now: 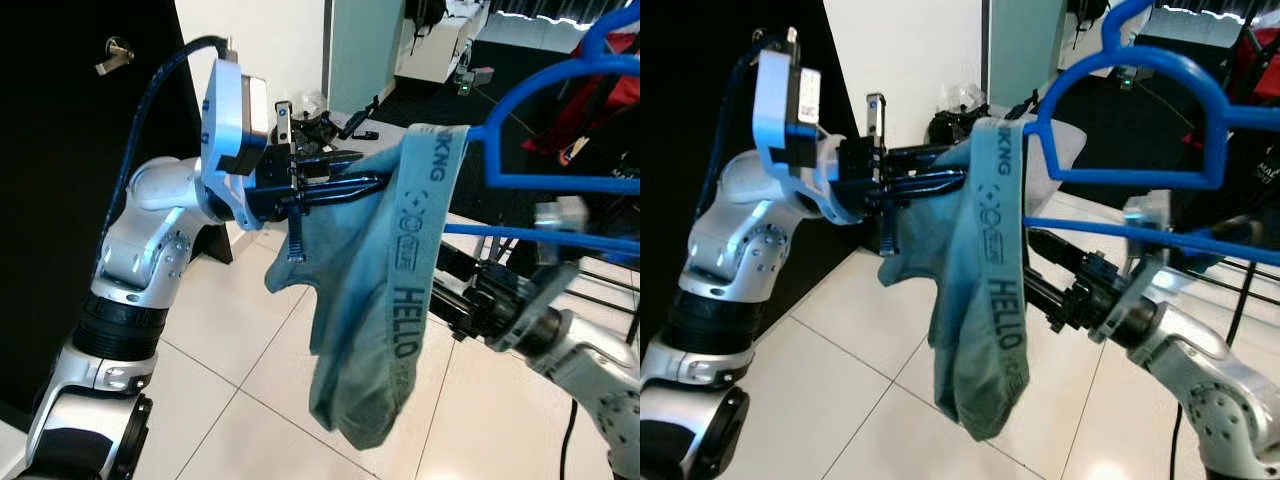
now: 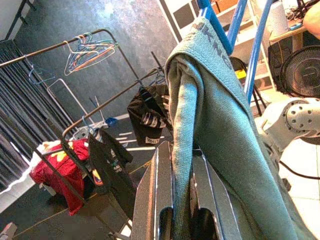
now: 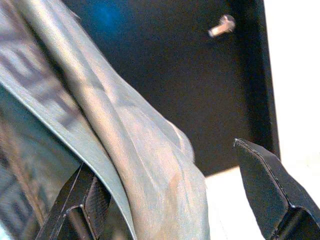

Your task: Hang hanger

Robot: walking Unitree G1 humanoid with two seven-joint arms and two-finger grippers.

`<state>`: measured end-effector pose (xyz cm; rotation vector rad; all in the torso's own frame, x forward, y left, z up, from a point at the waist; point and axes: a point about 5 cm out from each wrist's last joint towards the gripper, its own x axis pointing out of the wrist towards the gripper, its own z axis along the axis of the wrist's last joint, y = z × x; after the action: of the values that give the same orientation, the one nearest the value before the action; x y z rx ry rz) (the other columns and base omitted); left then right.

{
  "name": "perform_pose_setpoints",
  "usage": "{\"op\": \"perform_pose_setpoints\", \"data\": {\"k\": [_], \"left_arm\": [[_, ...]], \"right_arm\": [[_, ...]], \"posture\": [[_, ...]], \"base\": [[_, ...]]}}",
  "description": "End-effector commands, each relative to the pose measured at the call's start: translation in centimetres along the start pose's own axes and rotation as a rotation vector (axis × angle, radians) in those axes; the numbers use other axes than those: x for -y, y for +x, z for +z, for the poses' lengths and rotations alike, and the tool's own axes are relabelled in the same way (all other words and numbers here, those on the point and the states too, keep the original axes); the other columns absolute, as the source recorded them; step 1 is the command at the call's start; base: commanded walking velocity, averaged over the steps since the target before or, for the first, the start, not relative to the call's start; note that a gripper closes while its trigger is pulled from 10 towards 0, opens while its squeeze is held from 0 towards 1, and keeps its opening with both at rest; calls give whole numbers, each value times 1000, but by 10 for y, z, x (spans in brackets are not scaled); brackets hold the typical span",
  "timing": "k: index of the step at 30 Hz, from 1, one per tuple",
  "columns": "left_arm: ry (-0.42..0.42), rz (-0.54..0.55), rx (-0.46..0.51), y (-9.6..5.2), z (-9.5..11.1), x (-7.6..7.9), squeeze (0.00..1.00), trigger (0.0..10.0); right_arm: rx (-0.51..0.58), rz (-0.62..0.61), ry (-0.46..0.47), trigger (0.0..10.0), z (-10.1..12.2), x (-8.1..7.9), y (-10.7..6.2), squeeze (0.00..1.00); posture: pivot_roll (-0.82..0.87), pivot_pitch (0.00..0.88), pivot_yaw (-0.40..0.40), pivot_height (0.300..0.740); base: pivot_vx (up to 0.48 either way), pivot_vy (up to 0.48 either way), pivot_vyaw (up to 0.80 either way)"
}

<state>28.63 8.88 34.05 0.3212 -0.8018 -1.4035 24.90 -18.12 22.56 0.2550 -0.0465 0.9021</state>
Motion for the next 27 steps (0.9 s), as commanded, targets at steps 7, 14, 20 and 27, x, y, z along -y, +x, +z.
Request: {"op": "perform_pose_setpoints", "data": {"k": [7,14,20,27], "left_arm": [[19,38,2,-3,3,-3,0,10000],[28,65,-17,-8,1,-6,0,10000],[32,84,-26,-11,0,-7,0,10000],[47,121,-62,-18,-2,-11,0,10000]], "right_arm": [[-274,-115,-6,10000,-39,10,-6,0],[-370,-155,-8,10000,-49,14,-16,0],[-454,-209,-15,10000,-60,18,-25,0],[-540,-400,-31,10000,-64,37,-45,0]], "posture": [[-40,98,10,740],[-48,95,11,740],[-50,94,11,740],[-56,102,13,740]], "base": [[0,0,0],[0,0,0],[0,0,0],[0,0,0]]}}
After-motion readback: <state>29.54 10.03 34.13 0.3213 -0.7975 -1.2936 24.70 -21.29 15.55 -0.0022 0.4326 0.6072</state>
